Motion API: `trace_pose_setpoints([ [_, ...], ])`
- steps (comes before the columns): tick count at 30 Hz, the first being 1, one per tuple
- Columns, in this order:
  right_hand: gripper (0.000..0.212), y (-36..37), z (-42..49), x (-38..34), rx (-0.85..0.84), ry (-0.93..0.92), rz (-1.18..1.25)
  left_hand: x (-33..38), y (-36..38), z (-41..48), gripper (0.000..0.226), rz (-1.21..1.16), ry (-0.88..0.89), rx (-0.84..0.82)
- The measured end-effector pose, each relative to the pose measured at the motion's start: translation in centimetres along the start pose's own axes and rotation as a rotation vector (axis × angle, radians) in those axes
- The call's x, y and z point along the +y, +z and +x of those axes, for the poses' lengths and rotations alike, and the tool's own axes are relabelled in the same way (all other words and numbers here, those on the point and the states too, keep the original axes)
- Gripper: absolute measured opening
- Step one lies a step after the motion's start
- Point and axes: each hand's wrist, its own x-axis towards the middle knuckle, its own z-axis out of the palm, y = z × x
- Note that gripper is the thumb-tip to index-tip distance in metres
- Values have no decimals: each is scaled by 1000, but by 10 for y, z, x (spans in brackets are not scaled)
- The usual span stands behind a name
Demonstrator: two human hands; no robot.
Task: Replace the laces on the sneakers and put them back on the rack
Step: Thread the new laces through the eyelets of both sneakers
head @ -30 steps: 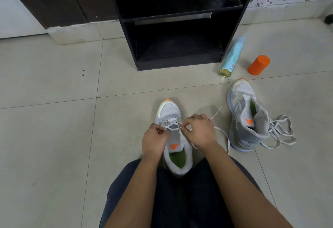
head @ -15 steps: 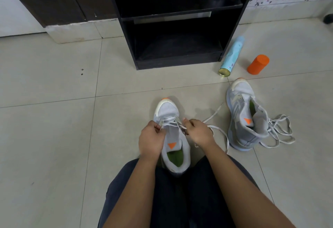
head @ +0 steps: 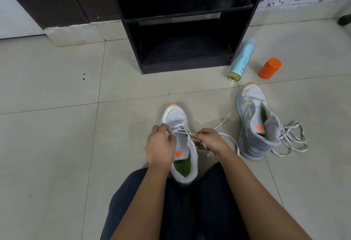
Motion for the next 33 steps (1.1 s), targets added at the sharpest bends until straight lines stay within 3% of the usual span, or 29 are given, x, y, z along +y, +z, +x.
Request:
trace_pose_setpoints([
  [4, 26, 0, 2, 2, 8, 7, 17, 22, 5, -11, 31, 78, 83, -22],
  [12, 22, -5, 0, 0, -70, 25, 91, 17, 8, -8, 19, 10, 10, -122],
  [16, 25, -9, 4, 3, 3, 93, -85, 15, 9, -7, 23, -35, 27, -103],
  [18, 13, -12, 9, 4, 75, -1, -354, 11, 7, -5, 27, -119, 25, -49],
  [20, 27, -8, 11, 4, 34, -92, -475, 3, 7, -1, 28, -203, 0, 3],
  [22, 27, -1, 11, 3, -31, -135, -469, -4, 6, 3, 23, -264, -45, 27],
  [28, 19, -3, 14, 7, 21, -197, -544, -11, 10, 11, 14, -375, -83, 17],
  [31, 10, -6, 9, 0, 160, -269, -482, -8, 11, 11, 16, -400, -5, 8],
  [33, 17, -7, 1, -8, 233, -358, -389, -6, 13, 12, 29, -431, 140, -43],
])
